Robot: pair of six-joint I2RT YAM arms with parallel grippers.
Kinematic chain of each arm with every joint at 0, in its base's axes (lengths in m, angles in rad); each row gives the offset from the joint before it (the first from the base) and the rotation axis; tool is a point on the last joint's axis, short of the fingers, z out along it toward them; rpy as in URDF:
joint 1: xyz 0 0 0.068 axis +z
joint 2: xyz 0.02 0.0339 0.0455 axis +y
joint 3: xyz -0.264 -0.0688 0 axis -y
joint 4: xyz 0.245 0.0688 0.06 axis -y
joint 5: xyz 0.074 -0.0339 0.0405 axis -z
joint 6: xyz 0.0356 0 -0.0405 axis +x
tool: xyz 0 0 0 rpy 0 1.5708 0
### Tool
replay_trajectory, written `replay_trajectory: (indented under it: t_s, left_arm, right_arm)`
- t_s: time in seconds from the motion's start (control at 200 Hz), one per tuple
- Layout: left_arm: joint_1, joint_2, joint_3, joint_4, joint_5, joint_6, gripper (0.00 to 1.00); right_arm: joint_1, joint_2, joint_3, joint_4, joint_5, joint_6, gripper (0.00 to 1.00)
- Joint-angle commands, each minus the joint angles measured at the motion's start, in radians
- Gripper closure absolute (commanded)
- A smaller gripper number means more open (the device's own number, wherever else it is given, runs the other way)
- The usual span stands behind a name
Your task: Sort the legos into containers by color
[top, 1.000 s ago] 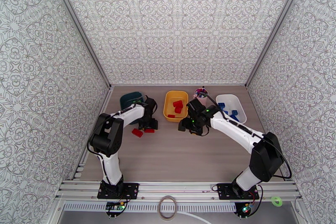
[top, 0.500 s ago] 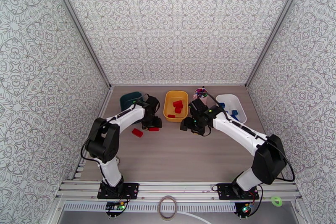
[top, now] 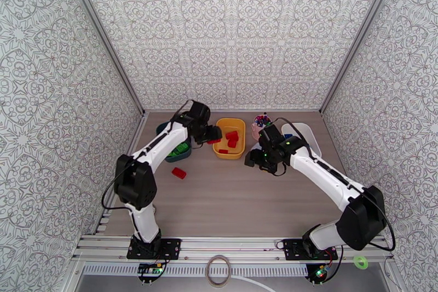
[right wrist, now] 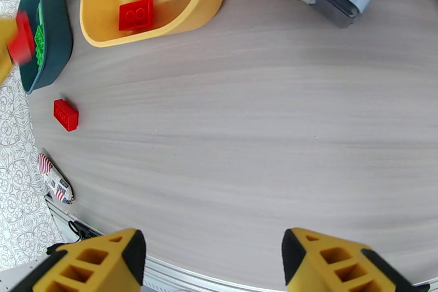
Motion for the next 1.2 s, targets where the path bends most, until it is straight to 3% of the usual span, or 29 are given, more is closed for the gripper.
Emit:
replay_trajectory:
  t_s: [0.0, 0.095, 0.38, 0.57, 0.715, 1.195]
  left_arm:
    - [-0.018, 0.095, 0.106, -0.03, 0.024, -0.031, 0.2]
    - [-0.024, 0.126, 0.166, -0.056, 0.006, -0.038, 0.1]
    - [-0.031, 0.046, 0.116, -0.127, -0.102, -0.025, 0.1]
    - [-0.03, -0.107, -0.087, -0.153, -0.253, -0.081, 0.09]
    - [-0.015, -0.226, -0.29, -0.131, -0.305, -0.17, 0.08]
    - [0.127, -0.427, -0.705, -0.016, -0.308, -0.413, 0.21]
  right_arm:
    - [-0.013, -0.038, -0.026, -0.031, 0.015, -0.02, 0.3]
    - [-0.014, -0.051, -0.035, -0.035, 0.019, -0.02, 0.29]
    - [-0.017, -0.078, -0.062, -0.024, 0.031, -0.022, 0.25]
    - [-0.016, -0.041, -0.048, -0.005, 0.0, -0.042, 0.25]
    - [-0.013, 0.003, -0.013, 0.005, -0.024, -0.057, 0.25]
    - [0.104, 0.184, 0.167, -0.024, -0.037, -0.119, 0.27]
